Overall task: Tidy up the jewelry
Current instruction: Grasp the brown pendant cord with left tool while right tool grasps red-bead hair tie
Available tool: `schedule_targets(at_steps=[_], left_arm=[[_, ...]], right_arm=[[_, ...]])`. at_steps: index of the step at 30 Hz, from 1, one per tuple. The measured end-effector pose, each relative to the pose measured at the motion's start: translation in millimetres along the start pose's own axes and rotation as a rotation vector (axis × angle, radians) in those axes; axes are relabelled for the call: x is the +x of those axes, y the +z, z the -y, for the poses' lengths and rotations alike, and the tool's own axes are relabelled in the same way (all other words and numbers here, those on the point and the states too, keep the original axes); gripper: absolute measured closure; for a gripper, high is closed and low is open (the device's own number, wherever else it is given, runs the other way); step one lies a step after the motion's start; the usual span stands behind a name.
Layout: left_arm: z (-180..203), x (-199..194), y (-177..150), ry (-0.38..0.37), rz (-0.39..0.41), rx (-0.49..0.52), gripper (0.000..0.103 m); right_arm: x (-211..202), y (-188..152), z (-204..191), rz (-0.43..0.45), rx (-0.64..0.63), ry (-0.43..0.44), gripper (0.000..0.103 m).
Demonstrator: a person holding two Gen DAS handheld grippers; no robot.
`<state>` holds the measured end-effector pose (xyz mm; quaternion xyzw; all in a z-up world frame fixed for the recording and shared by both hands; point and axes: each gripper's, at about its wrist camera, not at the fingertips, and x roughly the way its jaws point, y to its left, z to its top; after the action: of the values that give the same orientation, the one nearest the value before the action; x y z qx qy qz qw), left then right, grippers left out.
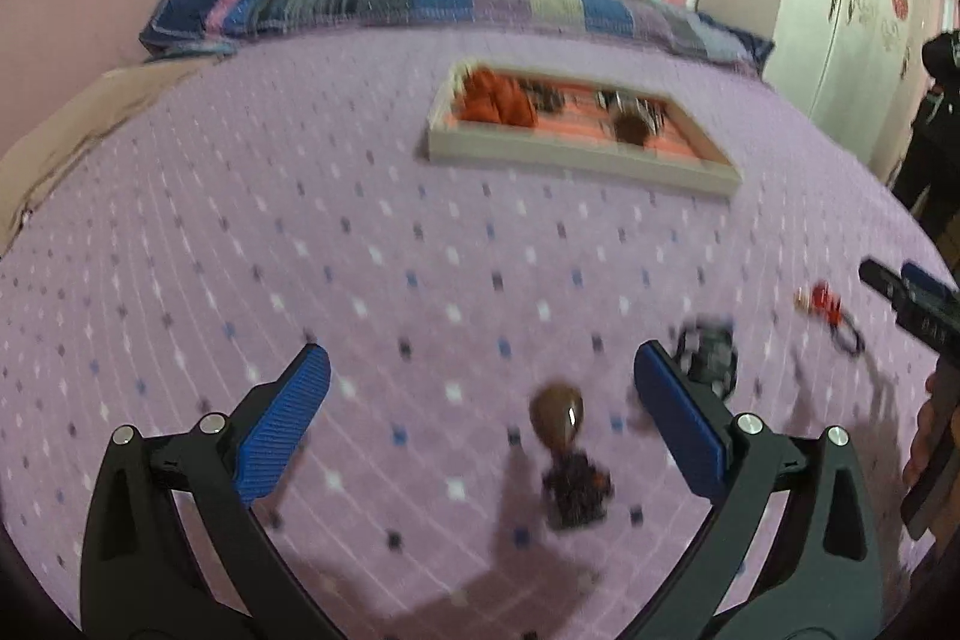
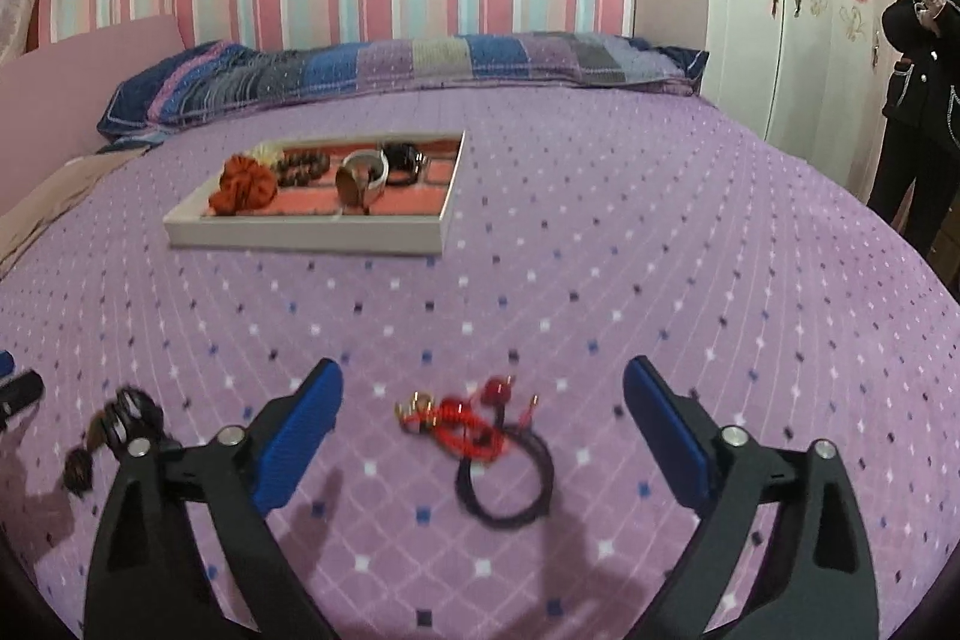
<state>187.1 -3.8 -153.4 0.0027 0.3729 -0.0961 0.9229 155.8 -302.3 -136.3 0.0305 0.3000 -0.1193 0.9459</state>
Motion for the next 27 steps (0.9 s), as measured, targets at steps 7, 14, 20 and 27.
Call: schedule_targets(at_steps=[7,14,20,27], left_arm=[[17,18,-29,-0.022,-0.064,0.028,0.011],[23,31,-37,-0.033,-0.103,0.055,0.033],[22,32,-39,-0.035,-0.104,0.056,0.049],[23,29,-40,-0.042,-0.104,0.061,0.077]], right_arm=[[24,-12,2,-0.077,-0.002,0.012,0.031],[37,-19,2,-0.120,0.013,0.022,0.052],[43,-21,0,-0.141,-0.002,0.023,0.073],[44,-20,1,-0.139,0.007,0.033,0.095]])
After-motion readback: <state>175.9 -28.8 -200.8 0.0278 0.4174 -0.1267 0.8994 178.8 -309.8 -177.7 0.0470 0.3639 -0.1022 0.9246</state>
